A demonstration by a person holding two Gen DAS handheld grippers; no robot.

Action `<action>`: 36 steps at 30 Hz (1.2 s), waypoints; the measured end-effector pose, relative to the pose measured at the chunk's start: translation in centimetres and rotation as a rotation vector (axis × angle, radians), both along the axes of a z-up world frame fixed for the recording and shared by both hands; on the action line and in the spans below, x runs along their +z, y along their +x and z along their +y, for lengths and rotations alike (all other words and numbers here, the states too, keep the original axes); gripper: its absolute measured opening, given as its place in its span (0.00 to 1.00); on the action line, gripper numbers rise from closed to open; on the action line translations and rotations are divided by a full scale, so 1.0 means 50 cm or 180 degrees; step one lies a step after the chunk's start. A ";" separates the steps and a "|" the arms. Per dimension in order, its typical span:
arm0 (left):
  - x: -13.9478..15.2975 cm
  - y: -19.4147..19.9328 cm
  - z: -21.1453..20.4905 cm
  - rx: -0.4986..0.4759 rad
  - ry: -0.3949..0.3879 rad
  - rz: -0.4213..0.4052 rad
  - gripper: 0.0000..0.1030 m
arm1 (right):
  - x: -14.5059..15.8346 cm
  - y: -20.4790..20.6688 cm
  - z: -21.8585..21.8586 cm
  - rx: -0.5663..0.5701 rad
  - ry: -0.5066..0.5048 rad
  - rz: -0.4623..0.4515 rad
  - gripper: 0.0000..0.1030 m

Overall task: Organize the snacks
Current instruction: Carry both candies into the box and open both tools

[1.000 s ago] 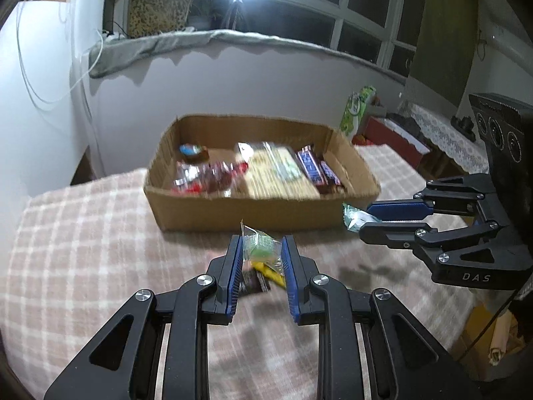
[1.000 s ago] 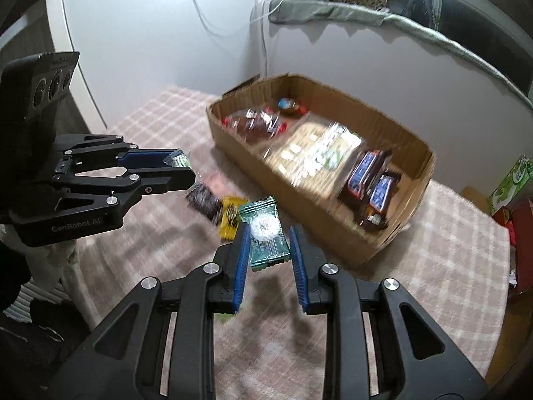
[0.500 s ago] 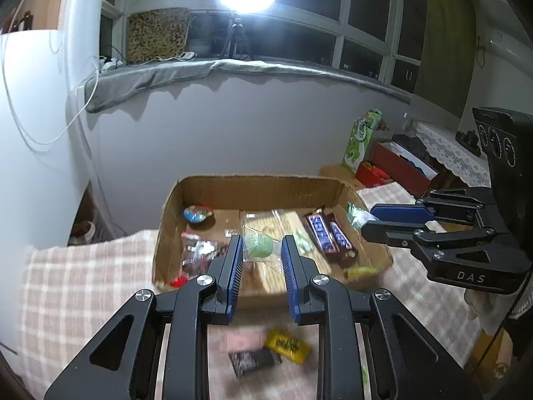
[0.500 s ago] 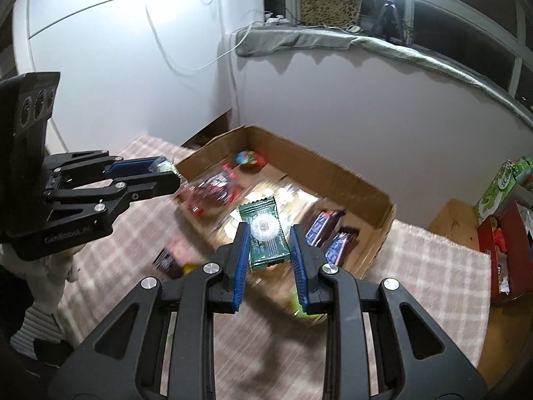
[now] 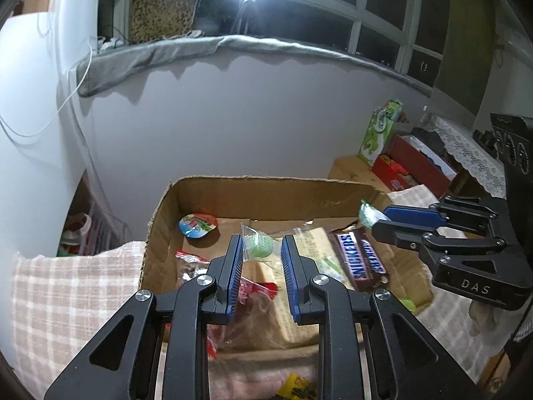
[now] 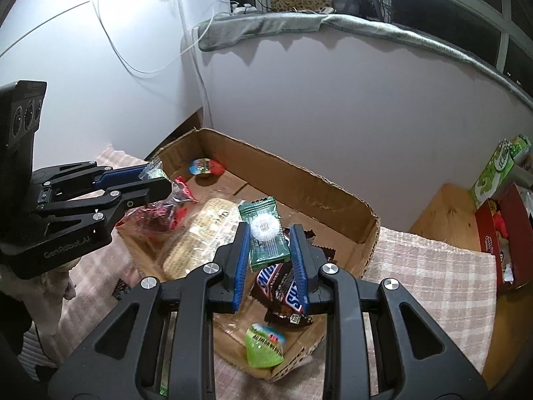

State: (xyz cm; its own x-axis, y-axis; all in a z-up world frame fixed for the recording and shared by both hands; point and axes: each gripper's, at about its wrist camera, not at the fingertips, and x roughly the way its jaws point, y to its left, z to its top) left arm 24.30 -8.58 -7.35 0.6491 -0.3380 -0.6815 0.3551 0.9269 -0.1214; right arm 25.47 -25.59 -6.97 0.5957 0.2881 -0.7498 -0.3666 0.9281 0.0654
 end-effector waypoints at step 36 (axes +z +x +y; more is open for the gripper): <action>0.022 -0.012 0.033 0.0136 -0.0064 -0.0077 0.45 | 0.016 -0.022 -0.002 -0.0044 -0.0133 -0.0145 0.54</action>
State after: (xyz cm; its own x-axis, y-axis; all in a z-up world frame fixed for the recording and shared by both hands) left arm 23.69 -6.93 -6.24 0.6795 -0.3230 -0.6587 0.3183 0.9388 -0.1319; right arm 24.38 -25.67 -6.19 0.6331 0.2488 -0.7330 -0.3555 0.9346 0.0101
